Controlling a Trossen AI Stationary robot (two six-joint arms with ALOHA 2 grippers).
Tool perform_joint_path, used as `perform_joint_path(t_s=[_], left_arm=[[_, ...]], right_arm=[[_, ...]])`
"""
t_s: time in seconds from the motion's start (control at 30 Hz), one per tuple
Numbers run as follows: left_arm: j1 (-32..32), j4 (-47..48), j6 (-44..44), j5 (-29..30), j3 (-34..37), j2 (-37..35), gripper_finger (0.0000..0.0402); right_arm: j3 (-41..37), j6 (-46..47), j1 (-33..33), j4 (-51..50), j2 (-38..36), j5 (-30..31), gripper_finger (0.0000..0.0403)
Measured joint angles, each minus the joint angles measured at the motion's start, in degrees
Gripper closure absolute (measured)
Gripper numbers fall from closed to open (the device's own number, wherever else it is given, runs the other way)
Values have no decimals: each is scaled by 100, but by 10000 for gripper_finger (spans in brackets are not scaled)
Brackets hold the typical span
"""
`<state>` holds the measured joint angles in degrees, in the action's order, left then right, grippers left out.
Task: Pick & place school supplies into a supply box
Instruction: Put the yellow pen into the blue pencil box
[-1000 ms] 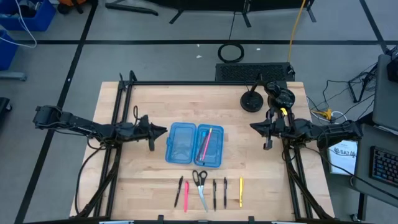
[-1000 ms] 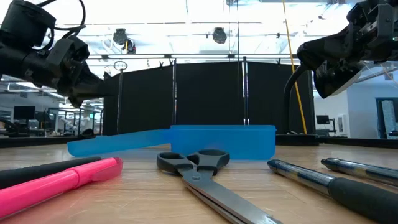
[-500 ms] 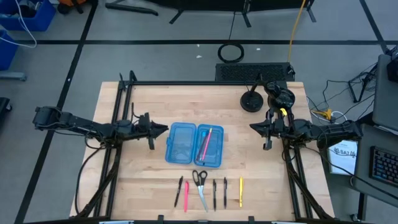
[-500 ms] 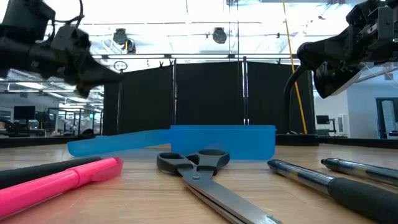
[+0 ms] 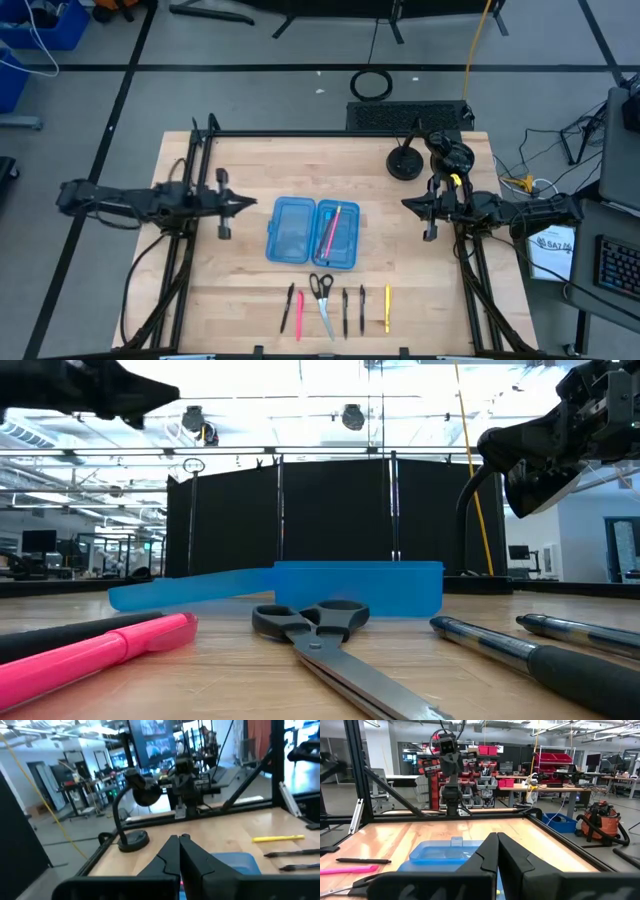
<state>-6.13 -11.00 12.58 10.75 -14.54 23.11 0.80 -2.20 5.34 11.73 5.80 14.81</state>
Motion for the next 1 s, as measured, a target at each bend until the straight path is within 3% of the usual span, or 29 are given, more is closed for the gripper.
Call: perform_joint_path(t_s=[0.23, 0.4, 0.53, 0.67, 0.87, 1.0], left_arm=[[0, 389, -87, -5, 519, -1015, 399], [4, 357, -107, -12, 822, -1128, 398], [4, 358, -82, -13, 874, -1056, 383], [4, 221, 178, 26, 874, -1040, 378], [4, -122, 502, 50, 874, -1038, 395], [4, -194, 530, 130, 874, -1038, 396]], right_arm=[[214, -35, 0, 8, 103, -250, 403], [1250, 401, 236, -601, 1012, -231, 403], [2436, 1017, 762, -1666, 2474, 185, 403], [4143, 1923, 1429, -3061, 4191, 537, 403], [6758, 4147, 2183, -5607, 6669, 588, 403], [8188, 5900, 2547, -6588, 7875, 438, 403]])
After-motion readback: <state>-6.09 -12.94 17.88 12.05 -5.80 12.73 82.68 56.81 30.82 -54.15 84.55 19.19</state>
